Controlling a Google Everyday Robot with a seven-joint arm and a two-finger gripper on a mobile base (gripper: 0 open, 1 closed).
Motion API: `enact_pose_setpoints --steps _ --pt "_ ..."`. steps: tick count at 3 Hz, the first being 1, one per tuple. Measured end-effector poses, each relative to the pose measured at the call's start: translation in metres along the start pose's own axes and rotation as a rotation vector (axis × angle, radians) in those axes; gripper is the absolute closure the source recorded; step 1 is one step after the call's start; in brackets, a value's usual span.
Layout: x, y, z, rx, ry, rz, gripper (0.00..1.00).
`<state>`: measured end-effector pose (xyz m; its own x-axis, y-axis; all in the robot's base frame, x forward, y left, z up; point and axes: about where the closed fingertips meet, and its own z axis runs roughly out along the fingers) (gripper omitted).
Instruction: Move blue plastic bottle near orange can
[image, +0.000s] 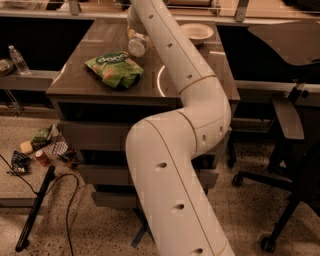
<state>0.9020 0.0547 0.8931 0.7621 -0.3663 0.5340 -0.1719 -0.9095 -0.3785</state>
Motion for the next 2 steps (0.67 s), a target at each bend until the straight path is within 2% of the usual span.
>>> enact_pose_setpoints --steps 1,2 --pt "-0.0002 -0.0033 0.0059 -0.002 0.009 0.01 0.2" --pt "0.0029 -0.0044 0.0079 -0.006 0.026 0.02 0.0"
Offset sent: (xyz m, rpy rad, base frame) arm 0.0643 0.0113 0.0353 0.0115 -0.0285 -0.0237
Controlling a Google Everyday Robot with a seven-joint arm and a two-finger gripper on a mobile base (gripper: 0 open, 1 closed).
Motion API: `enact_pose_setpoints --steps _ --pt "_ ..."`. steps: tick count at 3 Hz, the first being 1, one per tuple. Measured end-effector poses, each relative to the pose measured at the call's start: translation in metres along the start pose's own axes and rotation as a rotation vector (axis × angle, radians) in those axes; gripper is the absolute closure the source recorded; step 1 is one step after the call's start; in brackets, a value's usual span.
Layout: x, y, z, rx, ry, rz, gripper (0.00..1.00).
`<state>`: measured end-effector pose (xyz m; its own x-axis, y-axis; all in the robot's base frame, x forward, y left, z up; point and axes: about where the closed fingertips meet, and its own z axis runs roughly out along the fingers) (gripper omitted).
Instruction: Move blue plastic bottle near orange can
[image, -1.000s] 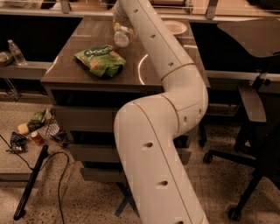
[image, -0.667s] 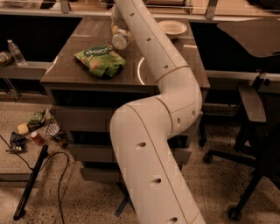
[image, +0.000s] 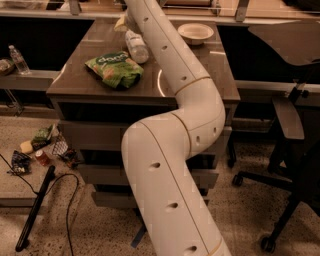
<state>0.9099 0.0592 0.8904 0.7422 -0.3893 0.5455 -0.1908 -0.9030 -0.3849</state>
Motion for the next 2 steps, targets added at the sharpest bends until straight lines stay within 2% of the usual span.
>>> enact_pose_setpoints --steps 1,2 --pt "0.005 0.006 0.0 -0.013 0.015 0.014 0.0" --pt "0.024 0.018 -0.014 -0.01 0.056 0.032 0.0"
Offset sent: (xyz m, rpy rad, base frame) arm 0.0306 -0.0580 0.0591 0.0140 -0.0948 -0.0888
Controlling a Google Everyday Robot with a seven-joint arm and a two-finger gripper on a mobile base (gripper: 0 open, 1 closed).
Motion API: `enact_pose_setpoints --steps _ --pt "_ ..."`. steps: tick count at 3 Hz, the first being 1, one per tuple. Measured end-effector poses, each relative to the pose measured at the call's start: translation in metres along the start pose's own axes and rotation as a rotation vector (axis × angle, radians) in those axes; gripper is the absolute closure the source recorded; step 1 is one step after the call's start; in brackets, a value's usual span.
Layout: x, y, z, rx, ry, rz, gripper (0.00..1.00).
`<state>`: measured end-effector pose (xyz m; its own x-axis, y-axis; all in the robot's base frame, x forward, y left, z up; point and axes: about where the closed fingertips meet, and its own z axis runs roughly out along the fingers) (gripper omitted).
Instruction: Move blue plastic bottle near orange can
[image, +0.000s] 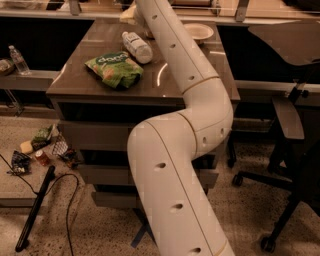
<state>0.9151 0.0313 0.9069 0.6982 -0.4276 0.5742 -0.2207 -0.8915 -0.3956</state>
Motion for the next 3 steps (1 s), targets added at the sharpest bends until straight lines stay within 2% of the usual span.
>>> enact_pose_setpoints --steps 1,2,3 --pt "0.041 0.021 -0.05 0.059 0.051 0.103 0.0" --pt "0.1 0.054 -0.133 0.15 0.155 0.256 0.0" --pt "0.102 0.055 -0.136 0.157 0.162 0.265 0.0"
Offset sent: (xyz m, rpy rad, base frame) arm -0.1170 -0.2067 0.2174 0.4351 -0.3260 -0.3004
